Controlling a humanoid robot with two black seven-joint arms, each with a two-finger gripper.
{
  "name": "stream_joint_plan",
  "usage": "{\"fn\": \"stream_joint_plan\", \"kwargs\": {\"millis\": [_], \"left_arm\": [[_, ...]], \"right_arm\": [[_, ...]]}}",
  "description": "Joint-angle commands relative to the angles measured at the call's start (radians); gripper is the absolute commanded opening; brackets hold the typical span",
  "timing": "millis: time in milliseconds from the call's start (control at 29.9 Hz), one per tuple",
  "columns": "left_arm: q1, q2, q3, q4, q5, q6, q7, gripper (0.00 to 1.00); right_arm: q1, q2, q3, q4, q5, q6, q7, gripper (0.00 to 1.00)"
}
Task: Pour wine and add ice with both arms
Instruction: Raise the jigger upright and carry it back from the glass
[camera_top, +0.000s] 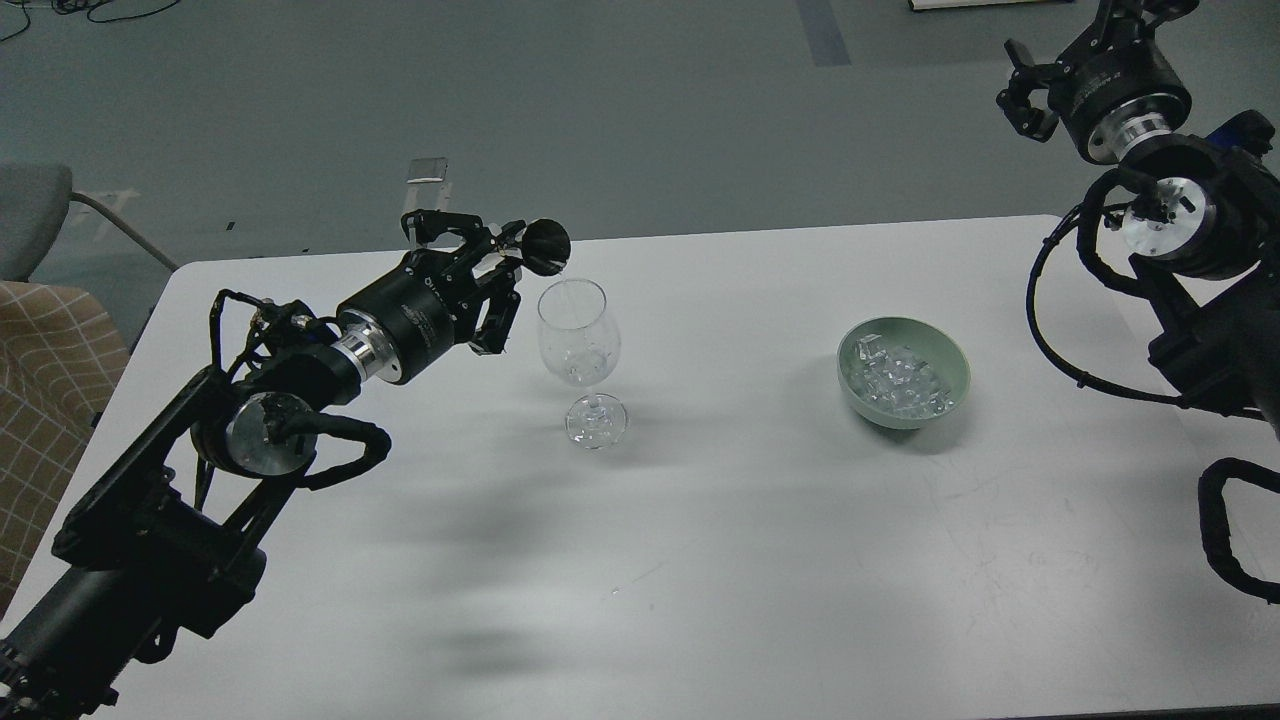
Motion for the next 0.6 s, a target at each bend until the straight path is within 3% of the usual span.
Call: {"fn": "stream_joint_plan", "kwargs": {"millis": [0, 568], "left_arm": [[0.0, 0.0, 0.001, 0.002, 0.024, -0.013, -0.002, 0.0], [-0.017, 0.005, 0.001, 0.012, 0.119, -0.021, -0.028, 0.0]], "right_arm": [[0.002, 0.0, 0.0, 0.0, 0.0, 0.0, 0.0, 1.0], [-0.002, -0.004, 0.0, 0.0, 0.001, 0.001, 0.0, 1.0]]}}
